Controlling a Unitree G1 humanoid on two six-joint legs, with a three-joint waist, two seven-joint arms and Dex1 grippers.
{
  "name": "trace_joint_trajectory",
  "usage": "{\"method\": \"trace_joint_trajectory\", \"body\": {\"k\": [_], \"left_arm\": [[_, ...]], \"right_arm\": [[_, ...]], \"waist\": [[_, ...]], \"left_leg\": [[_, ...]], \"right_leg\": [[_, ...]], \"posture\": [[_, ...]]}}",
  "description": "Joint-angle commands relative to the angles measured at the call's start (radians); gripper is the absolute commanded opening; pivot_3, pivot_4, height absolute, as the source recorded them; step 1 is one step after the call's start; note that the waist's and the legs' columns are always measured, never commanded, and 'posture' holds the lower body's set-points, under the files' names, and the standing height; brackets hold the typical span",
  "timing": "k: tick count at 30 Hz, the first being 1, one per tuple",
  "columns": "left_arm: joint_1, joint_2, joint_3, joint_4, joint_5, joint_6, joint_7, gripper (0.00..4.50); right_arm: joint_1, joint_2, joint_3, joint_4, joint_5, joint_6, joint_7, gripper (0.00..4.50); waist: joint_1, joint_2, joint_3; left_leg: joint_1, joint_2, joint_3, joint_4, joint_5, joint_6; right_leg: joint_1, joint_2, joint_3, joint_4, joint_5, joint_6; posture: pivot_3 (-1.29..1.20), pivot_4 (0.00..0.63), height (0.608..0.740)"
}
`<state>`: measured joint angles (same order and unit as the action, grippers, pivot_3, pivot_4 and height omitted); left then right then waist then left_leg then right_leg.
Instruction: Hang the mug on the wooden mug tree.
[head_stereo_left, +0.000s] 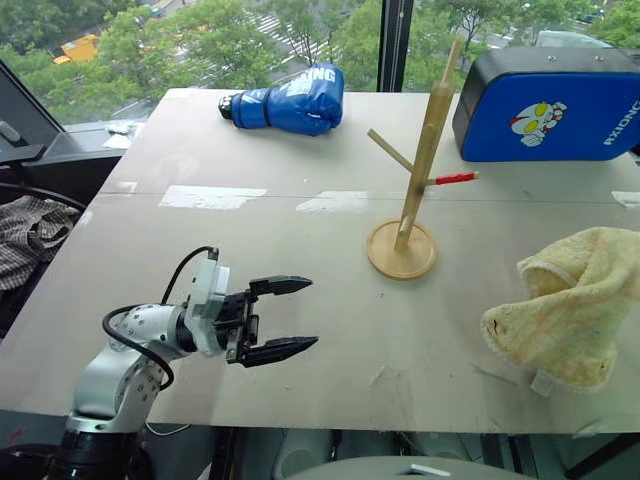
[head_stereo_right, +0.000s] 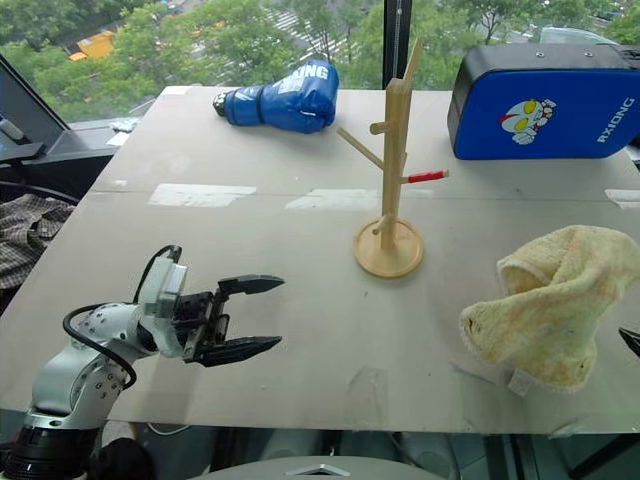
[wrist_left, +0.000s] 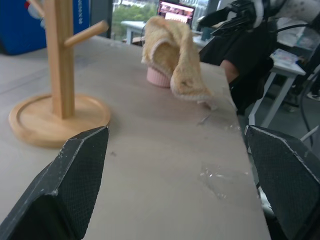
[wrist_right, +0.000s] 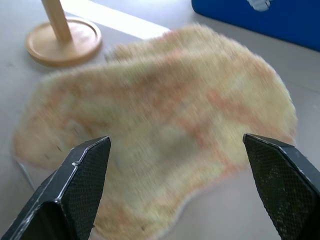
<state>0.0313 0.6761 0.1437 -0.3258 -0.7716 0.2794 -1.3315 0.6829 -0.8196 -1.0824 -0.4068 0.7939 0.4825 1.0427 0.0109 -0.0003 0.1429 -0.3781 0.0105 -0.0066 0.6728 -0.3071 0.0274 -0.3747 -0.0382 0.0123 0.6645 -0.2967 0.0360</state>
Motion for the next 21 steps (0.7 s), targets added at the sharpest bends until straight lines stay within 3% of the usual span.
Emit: {"method": "trace_joint_trajectory", "body": {"k": [1, 8, 19, 20, 21], "left_arm": [[-0.012, 0.023, 0.022, -0.049, -0.047, 0.022, -0.019, 4.5], [-0.019, 0.027, 0.016, -0.106, -0.075, 0.082, 0.032, 4.5], [0.083, 0.01, 0.024, -0.209, -0.074, 0.079, 0.101, 4.5], [0.084, 0.008, 0.023, -0.21, -0.072, 0.078, 0.105, 4.5], [0.085, 0.007, 0.021, -0.209, -0.07, 0.077, 0.108, 4.5]], "right_arm": [[-0.029, -0.021, -0.028, -0.088, 0.041, 0.068, -0.067, 4.29], [-0.174, -0.105, 0.063, -0.098, 0.101, 0.26, -0.229, 4.29], [-0.305, -0.15, 0.255, -0.021, -0.02, 0.279, -0.249, 4.29], [-0.31, -0.152, 0.261, -0.017, -0.029, 0.28, -0.242, 3.77], [-0.313, -0.153, 0.265, -0.016, -0.037, 0.279, -0.232, 3.56]], "waist": [[0.001, 0.0, 0.0], [0.002, -0.001, 0.001], [0.003, -0.002, 0.001], [0.003, -0.002, 0.001], [0.003, -0.002, 0.001]], "left_leg": [[0.0, 0.0, 0.0, 0.0, 0.0, 0.0], [-0.001, 0.0, 0.0, 0.001, 0.0, 0.0], [-0.001, 0.0, 0.0, 0.001, 0.0, 0.0], [-0.001, 0.0, 0.0, 0.001, 0.0, 0.0], [-0.001, 0.0, 0.0, 0.001, 0.0, 0.0]], "right_leg": [[0.0, 0.0, 0.0, 0.0, 0.0, 0.0], [0.0, 0.001, 0.0, 0.0, 0.0, 0.0], [0.0, 0.002, 0.0, 0.0, 0.0, 0.0], [0.0, 0.002, 0.0, 0.0, 0.0, 0.0], [0.0, 0.002, 0.0, 0.001, 0.0, 0.0]], "posture": [[0.0, 0.15, 0.74], [0.0, 0.15, 0.74], [0.0, 0.15, 0.74], [0.0, 0.15, 0.74], [0.0, 0.15, 0.74]]}}
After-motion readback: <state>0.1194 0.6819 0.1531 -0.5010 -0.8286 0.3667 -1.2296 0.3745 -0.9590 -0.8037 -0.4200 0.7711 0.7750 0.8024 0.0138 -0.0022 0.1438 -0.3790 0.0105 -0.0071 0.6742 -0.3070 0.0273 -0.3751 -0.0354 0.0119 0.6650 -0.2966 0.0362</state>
